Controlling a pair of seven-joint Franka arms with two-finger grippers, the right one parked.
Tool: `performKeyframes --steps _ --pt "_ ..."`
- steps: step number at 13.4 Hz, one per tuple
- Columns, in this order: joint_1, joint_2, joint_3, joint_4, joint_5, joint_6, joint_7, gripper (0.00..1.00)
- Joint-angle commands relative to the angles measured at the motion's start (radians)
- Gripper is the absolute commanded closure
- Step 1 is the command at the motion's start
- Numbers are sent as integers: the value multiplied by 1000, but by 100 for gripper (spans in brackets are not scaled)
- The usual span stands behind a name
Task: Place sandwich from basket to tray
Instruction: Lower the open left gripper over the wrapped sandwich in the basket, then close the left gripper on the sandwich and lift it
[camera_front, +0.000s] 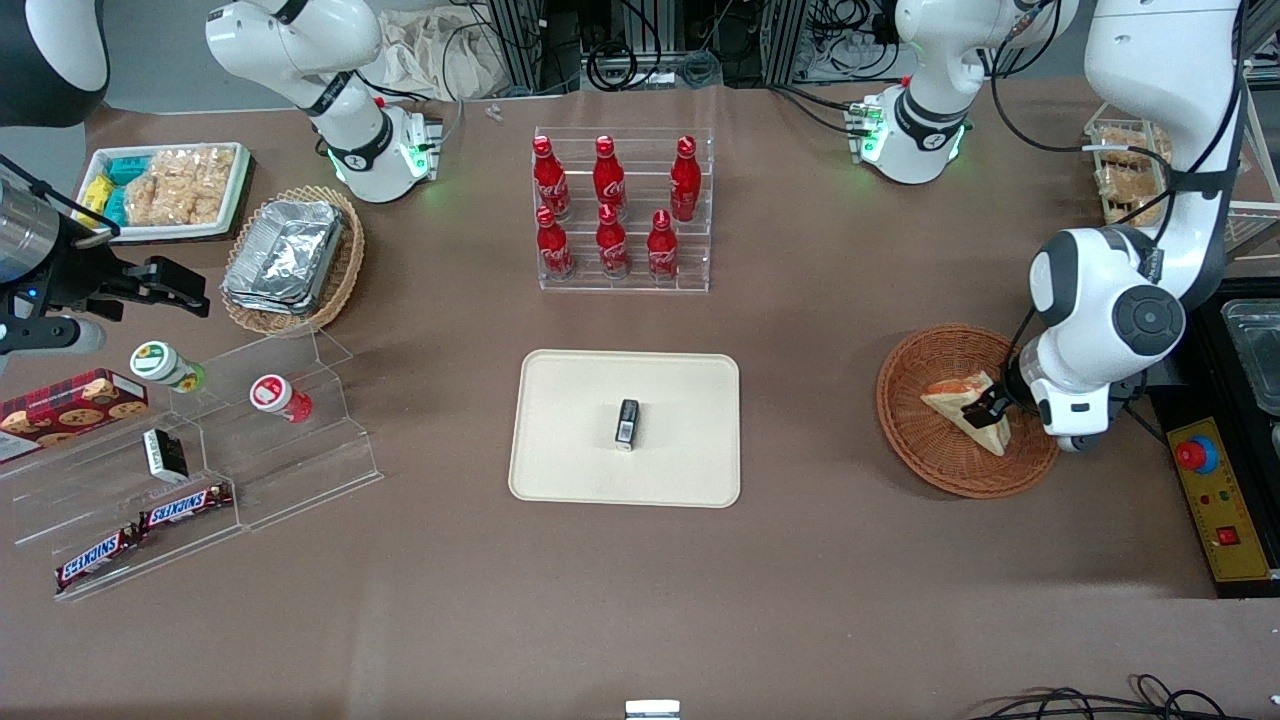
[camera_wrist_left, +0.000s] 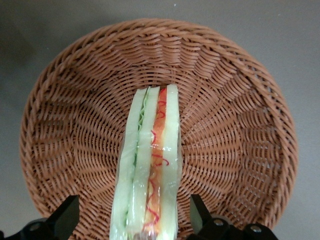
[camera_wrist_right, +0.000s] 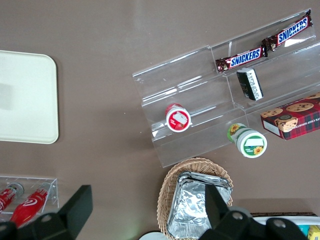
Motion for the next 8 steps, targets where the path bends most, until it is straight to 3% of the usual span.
performKeyframes --steps 1,4,6,7,8 --pt "0 46 -1 -9 3 56 -22 6" --pt "0 76 -1 -8 1 82 -24 39" --pt "0 65 -1 -3 1 71 -24 89" --pt "-1 45 -2 1 1 62 -22 100" --pt "-1 16 -2 9 3 50 -11 100"
